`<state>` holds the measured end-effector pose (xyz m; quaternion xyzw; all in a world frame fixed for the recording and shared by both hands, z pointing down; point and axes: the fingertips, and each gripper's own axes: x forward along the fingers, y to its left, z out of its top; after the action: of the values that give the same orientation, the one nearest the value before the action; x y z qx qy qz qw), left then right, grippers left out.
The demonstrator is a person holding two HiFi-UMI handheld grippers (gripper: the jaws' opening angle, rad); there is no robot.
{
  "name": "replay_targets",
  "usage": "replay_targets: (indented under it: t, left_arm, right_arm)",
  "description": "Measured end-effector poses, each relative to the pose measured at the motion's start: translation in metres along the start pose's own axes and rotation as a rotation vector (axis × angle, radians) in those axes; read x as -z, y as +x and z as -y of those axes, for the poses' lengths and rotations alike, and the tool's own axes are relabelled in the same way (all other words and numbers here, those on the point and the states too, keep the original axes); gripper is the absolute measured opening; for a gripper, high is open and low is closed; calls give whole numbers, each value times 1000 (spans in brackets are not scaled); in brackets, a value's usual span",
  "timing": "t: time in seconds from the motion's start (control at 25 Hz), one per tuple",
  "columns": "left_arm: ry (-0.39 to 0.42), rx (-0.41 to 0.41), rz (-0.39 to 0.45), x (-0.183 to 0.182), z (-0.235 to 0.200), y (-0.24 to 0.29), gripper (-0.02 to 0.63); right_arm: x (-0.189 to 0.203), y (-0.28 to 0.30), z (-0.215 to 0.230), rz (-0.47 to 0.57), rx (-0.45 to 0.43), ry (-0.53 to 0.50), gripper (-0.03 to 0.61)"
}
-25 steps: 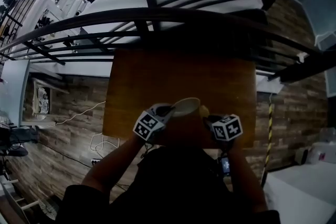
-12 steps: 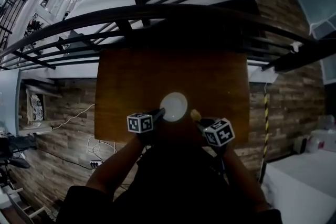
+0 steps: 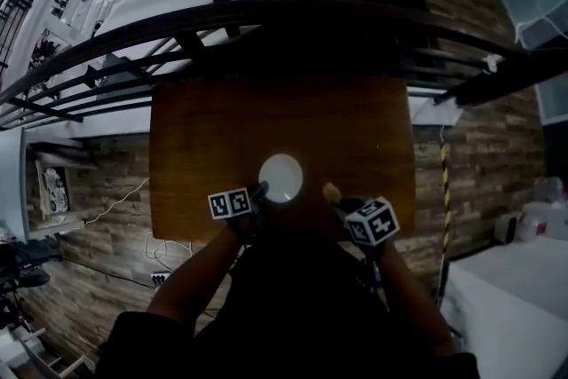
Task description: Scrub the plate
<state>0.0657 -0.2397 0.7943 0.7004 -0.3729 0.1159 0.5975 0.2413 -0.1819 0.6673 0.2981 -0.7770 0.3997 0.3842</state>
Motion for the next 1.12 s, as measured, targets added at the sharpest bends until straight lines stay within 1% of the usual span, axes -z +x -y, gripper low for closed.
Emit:
replay_targets:
  t: [0.36,0.56,0.72,0.88,0.96,1.0,1.04,1.12]
  left_arm:
    - [20,-61,-22,2,-14,8,21]
    - [21,-127,-36,2,-24,10,35]
    - [45,-162,-75,8,-31,16,50]
    - [88,-208,-107,11,-37,17,86]
    - [122,-224,-116,11,-40,18,105]
    - [146,-229,-122,10,-41,20,122]
    - [176,-235,-132,9,-41,22,156]
    - [245,-253,-163,11,-40,25,205]
  right_arm:
    - [3,-4,4,-1,3,3,55]
    - [4,-3,3,-3,0,-1,55]
    - [7,-4,1,-9,-8,-5,55]
    - [19,-1,2,-20,-17,10,55]
    - [20,-1,1,-22,-21,10,55]
    - [19,-1,0,-19,-23,9,55]
    - [19,0,1,-18,-22,9,55]
    - [21,-2,2,-23,-21,10,55]
